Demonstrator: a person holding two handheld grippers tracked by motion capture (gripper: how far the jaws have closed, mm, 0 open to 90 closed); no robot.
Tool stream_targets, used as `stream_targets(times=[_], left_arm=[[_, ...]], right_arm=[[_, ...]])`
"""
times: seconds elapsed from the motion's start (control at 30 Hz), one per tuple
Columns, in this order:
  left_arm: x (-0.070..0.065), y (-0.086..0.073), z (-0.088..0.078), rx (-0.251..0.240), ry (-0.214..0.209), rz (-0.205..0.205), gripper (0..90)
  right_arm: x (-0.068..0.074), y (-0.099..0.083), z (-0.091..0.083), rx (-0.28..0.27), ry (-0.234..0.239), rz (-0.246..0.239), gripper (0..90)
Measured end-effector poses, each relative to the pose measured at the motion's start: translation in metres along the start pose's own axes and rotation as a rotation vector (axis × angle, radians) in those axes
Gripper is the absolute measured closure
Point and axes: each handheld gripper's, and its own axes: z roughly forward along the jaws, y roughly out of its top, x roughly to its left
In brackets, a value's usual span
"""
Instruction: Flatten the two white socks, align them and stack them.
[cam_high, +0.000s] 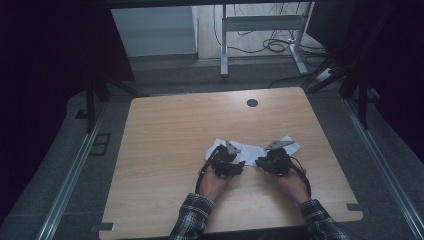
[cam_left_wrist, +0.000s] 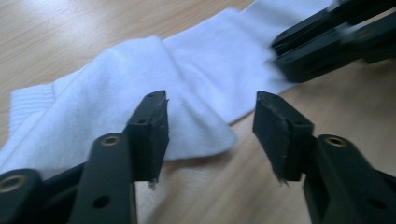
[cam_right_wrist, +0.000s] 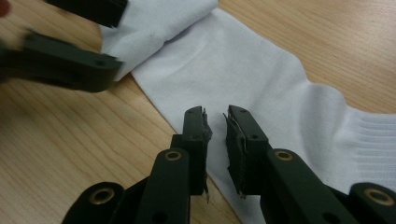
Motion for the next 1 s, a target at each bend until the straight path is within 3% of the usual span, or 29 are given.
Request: stream_targets(times=[0.13, 0.17, 0.4, 0.53, 0.63, 0.73, 0.9, 1.0], left_arm=[[0.008, -0.003, -0.001, 0.008, 0.005, -0.014, 83.4], [0.01, -0.003, -0.002, 0.003, 0.01, -0.022, 85.9], [0.05, 0.004, -0.034, -0.03, 0.112, -0.074, 86.4], [0.072, 0.002, -0.042, -0.001, 0.151, -0.118, 81.8], [0.075, -0.003, -0.04, 0.025, 0.138, -0.13, 62.6], [0.07, -0.004, -0.045, -0.033, 0.087, -0.145, 55.2], [0.053, 0.003, -0.043, -0.048, 0.01, -0.097, 54.8], [0.046, 0.004, -0.035, -0.066, -0.052, -0.124, 56.2]], right_arm=[[-0.001, -0.001, -0.001, -0.002, 0.016, 0.005, 76.2], [-0.001, -0.001, -0.001, 0.002, 0.016, 0.003, 76.4], [0.001, -0.003, -0.004, 0.011, 0.035, -0.003, 77.5], [0.004, -0.004, -0.005, 0.017, 0.052, -0.011, 77.4], [0.008, -0.004, -0.005, 0.026, 0.052, -0.027, 75.0], [0.008, -0.001, -0.007, 0.025, 0.052, -0.025, 70.0], [-0.002, 0.005, -0.02, -0.009, 0.017, -0.018, 67.0], [-0.016, 0.005, -0.033, -0.025, -0.03, -0.009, 67.0]])
